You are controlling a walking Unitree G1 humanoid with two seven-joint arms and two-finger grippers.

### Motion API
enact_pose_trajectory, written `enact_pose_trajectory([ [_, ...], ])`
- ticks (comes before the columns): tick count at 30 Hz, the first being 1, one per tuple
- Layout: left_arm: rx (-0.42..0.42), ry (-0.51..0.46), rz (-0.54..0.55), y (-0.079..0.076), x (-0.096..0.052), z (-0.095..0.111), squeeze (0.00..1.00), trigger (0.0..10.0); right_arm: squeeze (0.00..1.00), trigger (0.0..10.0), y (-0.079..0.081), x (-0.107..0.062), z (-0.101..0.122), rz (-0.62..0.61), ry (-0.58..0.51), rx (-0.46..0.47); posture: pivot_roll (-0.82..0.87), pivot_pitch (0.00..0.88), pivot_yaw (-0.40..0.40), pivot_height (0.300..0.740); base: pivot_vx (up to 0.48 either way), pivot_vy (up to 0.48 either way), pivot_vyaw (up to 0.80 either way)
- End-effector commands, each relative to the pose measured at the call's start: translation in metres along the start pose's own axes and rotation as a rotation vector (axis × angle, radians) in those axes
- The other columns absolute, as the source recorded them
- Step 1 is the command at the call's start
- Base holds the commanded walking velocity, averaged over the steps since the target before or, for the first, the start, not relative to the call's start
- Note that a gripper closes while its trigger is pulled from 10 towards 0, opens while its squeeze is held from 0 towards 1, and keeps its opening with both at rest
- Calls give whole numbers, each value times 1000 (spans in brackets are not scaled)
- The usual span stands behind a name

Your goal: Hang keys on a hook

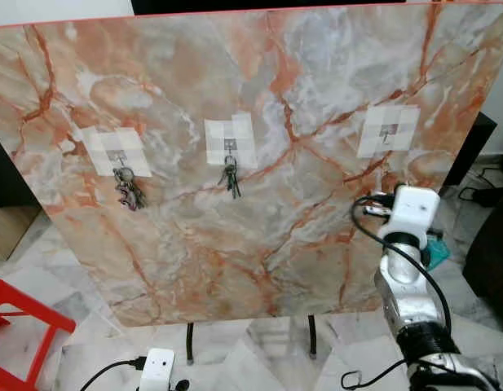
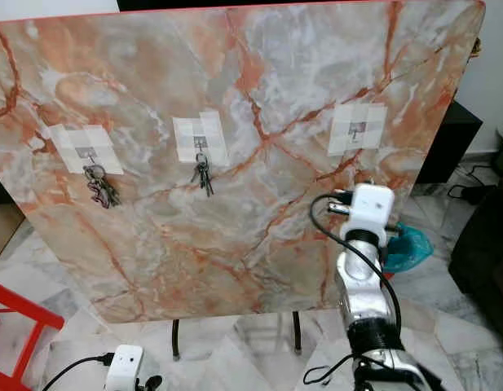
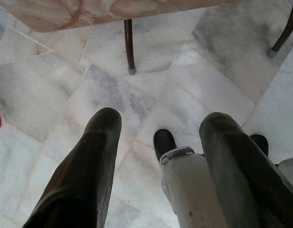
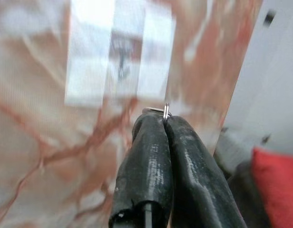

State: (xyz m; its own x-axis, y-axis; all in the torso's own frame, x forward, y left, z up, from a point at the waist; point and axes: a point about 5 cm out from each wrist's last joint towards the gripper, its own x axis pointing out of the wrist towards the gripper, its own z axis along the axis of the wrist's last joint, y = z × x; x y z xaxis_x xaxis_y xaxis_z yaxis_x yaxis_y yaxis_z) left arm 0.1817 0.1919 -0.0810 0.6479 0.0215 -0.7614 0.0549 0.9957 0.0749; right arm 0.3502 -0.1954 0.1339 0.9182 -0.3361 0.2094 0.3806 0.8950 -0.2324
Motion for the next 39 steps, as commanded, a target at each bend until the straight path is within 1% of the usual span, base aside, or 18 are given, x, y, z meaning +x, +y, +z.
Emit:
enact_pose_trajectory([
  [1,-5,7,7,3,0,0,0,10000,0,10000,1,5,8,-24,-26,-52,-51,0,7,740,0,0,0],
  [7,-7,7,6,3,0,0,0,10000,0,10000,-1,8,4,-96,-3,-128,-53,0,10,740,0,0,0],
  [9,-7,9,6,3,0,0,0,10000,0,10000,-3,9,0,-119,11,-169,-47,0,10,740,0,0,0],
  [13,-7,9,7,3,0,0,0,10000,0,10000,-1,9,-4,-112,25,-200,-47,0,10,740,0,0,0],
  [18,-5,9,10,4,0,-1,0,10000,0,10000,3,12,2,-101,-14,-251,-46,0,14,740,0,0,0],
  [21,-2,8,11,5,0,0,0,10000,0,10000,10,17,12,-55,-95,-335,-44,0,15,740,0,0,0],
  [23,-2,8,11,5,0,0,0,10000,0,10000,11,17,12,-51,-100,-339,-44,0,15,740,0,0,0],
  [24,-2,7,10,5,0,0,0,10000,0,10000,12,19,15,-47,-121,-370,-43,0,14,740,0,0,0],
  [27,-2,7,8,4,0,0,0,10000,0,10000,13,22,18,-49,-136,-400,-45,0,14,740,0,0,0],
  [31,-3,7,6,4,0,0,0,10000,0,10000,11,24,17,-60,-119,-409,-44,0,13,740,0,0,0],
  [34,-5,8,4,3,0,0,0,10000,0,10000,8,25,14,-92,-89,-402,-42,0,13,740,0,0,0],
  [37,-4,10,3,3,0,0,0,10000,0,10000,5,26,12,-113,-67,-378,-43,0,12,740,0,0,0],
  [38,-4,10,2,3,0,0,0,10000,0,10000,2,26,10,-130,-46,-349,-43,0,12,740,0,0,0],
  [39,-3,10,2,3,0,0,0,10000,0,10000,1,26,10,-133,-48,-343,-43,0,12,740,0,0,0],
])
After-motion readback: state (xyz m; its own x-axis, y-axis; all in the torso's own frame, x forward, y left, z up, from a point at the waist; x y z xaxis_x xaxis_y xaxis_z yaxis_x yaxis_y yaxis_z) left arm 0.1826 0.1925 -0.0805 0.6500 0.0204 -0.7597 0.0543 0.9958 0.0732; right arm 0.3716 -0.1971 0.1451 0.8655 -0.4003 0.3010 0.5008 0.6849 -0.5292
